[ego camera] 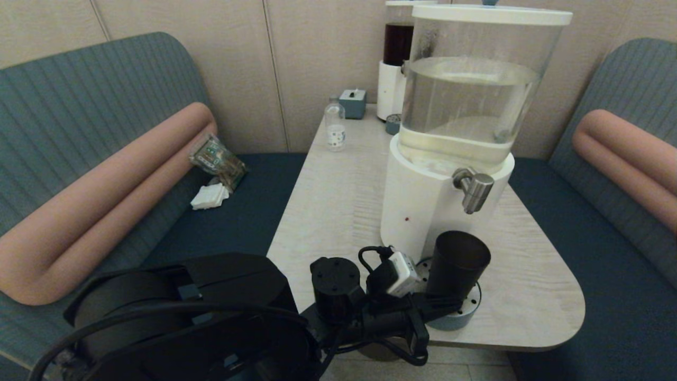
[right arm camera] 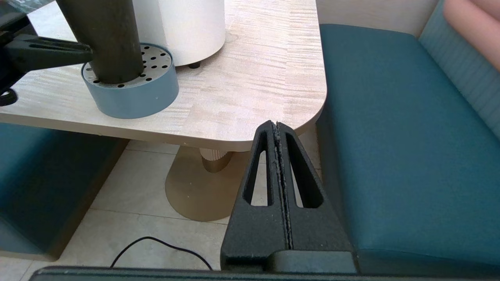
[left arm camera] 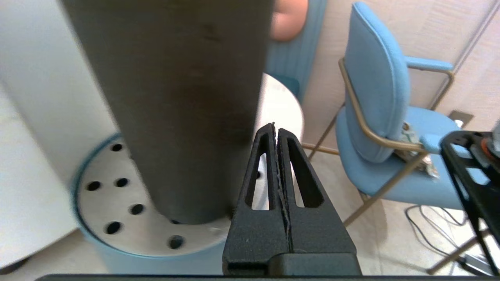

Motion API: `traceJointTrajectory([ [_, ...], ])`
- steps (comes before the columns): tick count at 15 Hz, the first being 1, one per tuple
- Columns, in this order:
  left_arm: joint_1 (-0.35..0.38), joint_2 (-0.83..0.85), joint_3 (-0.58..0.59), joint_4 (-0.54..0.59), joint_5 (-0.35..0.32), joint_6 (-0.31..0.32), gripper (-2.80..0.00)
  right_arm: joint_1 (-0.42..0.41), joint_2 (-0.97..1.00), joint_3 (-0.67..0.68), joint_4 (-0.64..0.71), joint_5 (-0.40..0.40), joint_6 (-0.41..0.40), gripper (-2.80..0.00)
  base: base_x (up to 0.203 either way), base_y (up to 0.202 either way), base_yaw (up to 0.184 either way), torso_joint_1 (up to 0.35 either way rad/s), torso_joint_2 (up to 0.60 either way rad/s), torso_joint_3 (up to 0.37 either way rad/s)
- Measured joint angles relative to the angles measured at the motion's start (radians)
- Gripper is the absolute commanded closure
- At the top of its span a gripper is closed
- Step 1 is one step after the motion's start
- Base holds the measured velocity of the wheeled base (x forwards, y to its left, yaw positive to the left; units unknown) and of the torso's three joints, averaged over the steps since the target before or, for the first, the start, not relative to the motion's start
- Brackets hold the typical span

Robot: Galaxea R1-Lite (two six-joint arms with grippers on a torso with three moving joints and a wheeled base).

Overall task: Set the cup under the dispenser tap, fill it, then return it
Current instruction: Turn on the faucet

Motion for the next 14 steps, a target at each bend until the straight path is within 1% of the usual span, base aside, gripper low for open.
traceJointTrajectory([
  [7, 0.016, 0.048, -0.072, 0.0, 0.0, -0.004, 0.0, 0.0, 0.0, 0.0, 0.0, 0.0, 0.0, 0.0, 0.0, 0.0, 0.0, 0.0, 0.0, 0.0],
  [14, 0.021, 0.063, -0.086, 0.0, 0.0, -0.003, 0.0, 0.0, 0.0, 0.0, 0.0, 0.0, -0.001, 0.0, 0.0, 0.0, 0.0, 0.0, 0.0, 0.0],
])
